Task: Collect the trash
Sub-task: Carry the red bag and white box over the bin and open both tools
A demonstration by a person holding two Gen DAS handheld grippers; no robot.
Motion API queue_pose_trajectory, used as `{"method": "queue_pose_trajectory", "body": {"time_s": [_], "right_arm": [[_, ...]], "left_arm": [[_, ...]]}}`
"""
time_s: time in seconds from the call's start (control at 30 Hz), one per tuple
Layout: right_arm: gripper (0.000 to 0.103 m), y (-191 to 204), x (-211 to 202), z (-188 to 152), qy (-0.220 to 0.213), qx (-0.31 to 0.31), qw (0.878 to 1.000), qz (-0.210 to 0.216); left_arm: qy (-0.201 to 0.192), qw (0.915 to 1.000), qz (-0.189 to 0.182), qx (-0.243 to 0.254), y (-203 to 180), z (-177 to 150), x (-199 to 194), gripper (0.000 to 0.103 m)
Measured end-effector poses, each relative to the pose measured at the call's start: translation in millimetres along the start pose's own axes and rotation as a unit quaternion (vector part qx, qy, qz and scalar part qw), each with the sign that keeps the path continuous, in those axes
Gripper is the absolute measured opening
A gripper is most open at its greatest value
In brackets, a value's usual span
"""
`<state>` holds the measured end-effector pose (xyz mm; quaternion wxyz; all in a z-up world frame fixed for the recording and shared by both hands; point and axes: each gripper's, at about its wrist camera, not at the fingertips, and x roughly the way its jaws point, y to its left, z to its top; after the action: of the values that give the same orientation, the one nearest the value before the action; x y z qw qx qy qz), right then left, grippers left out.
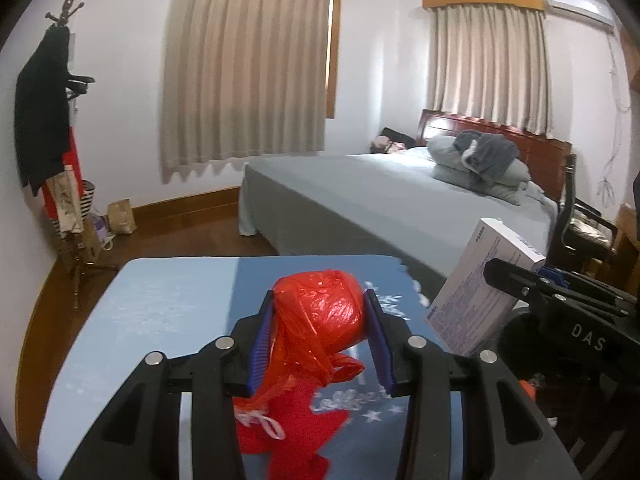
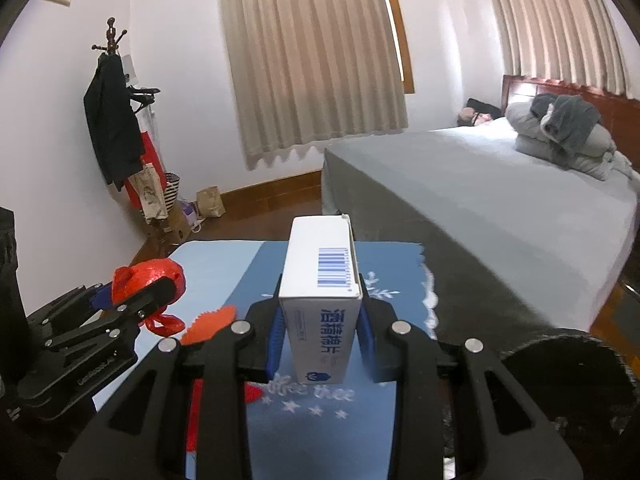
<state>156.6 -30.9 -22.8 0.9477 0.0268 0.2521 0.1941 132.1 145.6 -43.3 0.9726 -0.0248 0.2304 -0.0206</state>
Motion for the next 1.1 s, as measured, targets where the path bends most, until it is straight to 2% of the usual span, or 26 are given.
{"method": "queue_pose_trajectory", "body": {"time_s": [0.57, 1.1], "right_arm": [[0.030, -76, -80, -33, -0.005, 0.031, 0.996, -0.089], [0.030, -153, -134, -81, 0.002, 0.078, 0.981, -0.176]], "left_arm": [[-0.001, 0.9942, -0.099, 0.042, -103, -13, -10, 0.043], [0.011, 0.9784, -0.188, 0.085, -204, -30, 0, 0.043]]}}
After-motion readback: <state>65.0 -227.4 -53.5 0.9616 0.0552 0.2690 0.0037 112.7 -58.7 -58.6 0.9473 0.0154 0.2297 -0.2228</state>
